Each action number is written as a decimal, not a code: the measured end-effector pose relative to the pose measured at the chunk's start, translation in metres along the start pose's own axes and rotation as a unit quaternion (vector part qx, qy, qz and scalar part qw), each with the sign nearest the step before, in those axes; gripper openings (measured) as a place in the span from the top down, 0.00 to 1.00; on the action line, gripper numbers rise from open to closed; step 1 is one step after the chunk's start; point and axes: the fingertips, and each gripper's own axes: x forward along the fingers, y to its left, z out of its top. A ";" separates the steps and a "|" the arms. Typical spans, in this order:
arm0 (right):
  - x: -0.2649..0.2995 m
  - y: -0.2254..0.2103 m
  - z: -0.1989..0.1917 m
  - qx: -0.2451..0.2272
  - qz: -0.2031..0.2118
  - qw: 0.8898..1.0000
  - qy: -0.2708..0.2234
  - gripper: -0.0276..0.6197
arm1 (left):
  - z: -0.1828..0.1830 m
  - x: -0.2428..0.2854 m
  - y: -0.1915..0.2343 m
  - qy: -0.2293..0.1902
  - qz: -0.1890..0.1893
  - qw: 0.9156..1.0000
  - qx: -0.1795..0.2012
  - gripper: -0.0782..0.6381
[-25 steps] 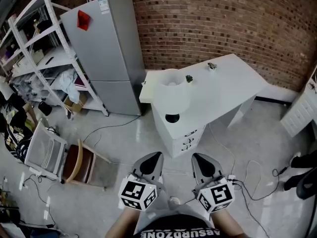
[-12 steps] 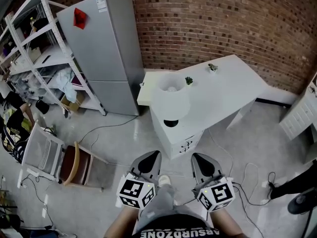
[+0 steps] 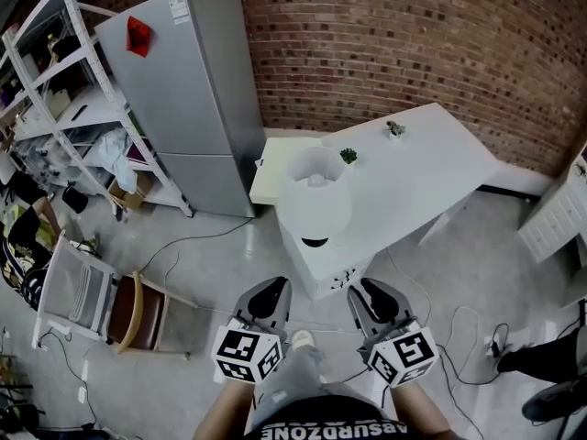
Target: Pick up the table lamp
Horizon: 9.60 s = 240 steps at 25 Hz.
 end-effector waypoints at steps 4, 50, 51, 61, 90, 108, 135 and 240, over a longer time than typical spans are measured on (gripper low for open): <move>0.020 -0.010 0.000 0.018 0.016 1.000 0.016 0.76 | 0.006 0.019 0.012 0.010 -0.007 1.000 0.000 0.84; 0.175 -0.123 -0.041 0.244 -0.002 0.967 0.068 0.54 | -0.035 0.171 0.172 0.137 -0.111 0.980 -0.093 0.55; 0.174 -0.125 -0.043 0.246 -0.001 0.967 0.069 0.54 | -0.037 0.172 0.173 0.137 -0.113 0.979 -0.096 0.55; 0.183 -0.144 -0.054 0.288 0.037 0.953 0.089 0.48 | -0.039 0.180 0.187 0.142 -0.114 0.975 -0.129 0.55; 0.223 -0.199 -0.093 0.445 0.188 0.862 0.152 0.45 | -0.077 0.208 0.180 0.156 -0.181 0.924 -0.300 0.55; 0.234 -0.190 -0.096 0.561 0.293 0.765 0.120 0.45 | -0.074 0.214 0.165 0.001 -0.282 0.792 -0.542 0.59; 0.243 -0.195 -0.086 0.625 0.309 0.717 0.023 0.66 | -0.056 0.222 0.170 -0.160 -0.280 0.723 -0.611 0.65; 0.248 -0.185 0.081 0.512 0.398 0.758 -0.073 0.76 | 0.109 0.195 0.147 -0.258 -0.313 0.792 -0.457 0.72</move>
